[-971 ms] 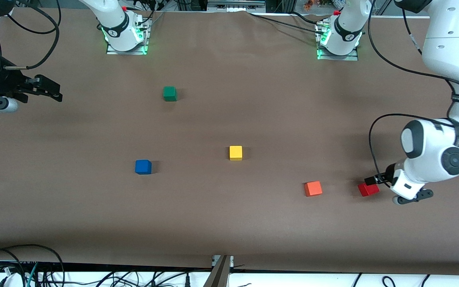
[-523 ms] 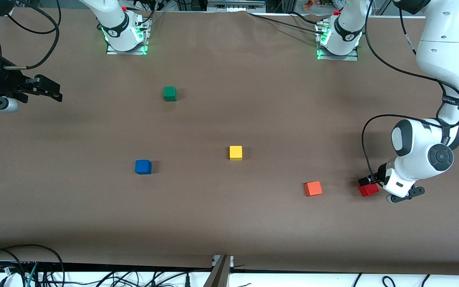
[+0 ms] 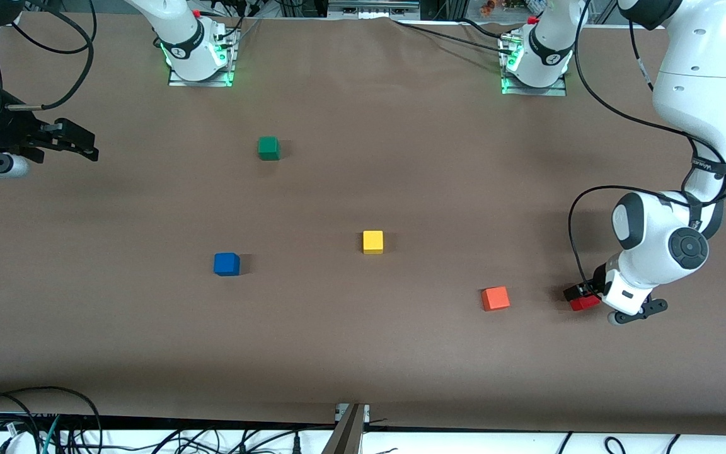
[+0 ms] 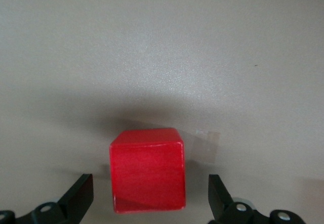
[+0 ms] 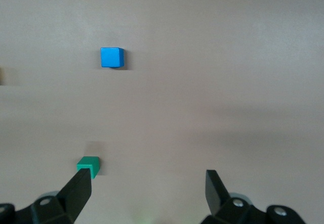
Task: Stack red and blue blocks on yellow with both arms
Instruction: 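Carry the red cube toward the yellow cube while the right gripper reaches the blue cube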
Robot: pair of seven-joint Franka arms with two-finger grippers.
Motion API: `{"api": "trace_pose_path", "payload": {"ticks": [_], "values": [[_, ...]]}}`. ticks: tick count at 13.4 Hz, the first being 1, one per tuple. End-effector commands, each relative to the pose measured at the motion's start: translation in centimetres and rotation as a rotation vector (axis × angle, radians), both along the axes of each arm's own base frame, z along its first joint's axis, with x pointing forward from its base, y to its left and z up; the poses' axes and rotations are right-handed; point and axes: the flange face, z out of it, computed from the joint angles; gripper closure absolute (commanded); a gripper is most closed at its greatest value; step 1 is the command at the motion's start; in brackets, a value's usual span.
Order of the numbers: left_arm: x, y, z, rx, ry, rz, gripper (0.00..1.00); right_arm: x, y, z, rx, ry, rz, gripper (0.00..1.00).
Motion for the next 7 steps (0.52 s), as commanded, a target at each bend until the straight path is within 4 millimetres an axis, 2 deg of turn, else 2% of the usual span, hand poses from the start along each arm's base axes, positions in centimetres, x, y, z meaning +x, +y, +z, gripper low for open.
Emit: {"api": "trace_pose_path", "payload": {"ticks": [1,2,4,5,7], "values": [[0.3,-0.1,0.2,0.010,-0.013,0.006,0.24,0.3,-0.1,0.6,-0.002,-0.009,-0.010,0.00],[0.5,-0.4,0.5,0.012,-0.019,0.001,0.53,0.6,0.0,0.3,-0.002,-0.011,-0.003,0.00],[0.7,0.1,0.6,0.011,-0.024,0.006,0.87,1.0,0.2,-0.7,-0.003,0.006,0.002,0.00],[1.0,0.4,0.9,0.011,-0.032,0.008,0.97,1.6,0.3,-2.2,-0.008,0.031,0.009,0.00],[1.8,0.6,2.3,0.012,-0.053,0.007,1.00,2.2,0.6,-3.7,-0.011,0.060,0.014,0.00]]}}
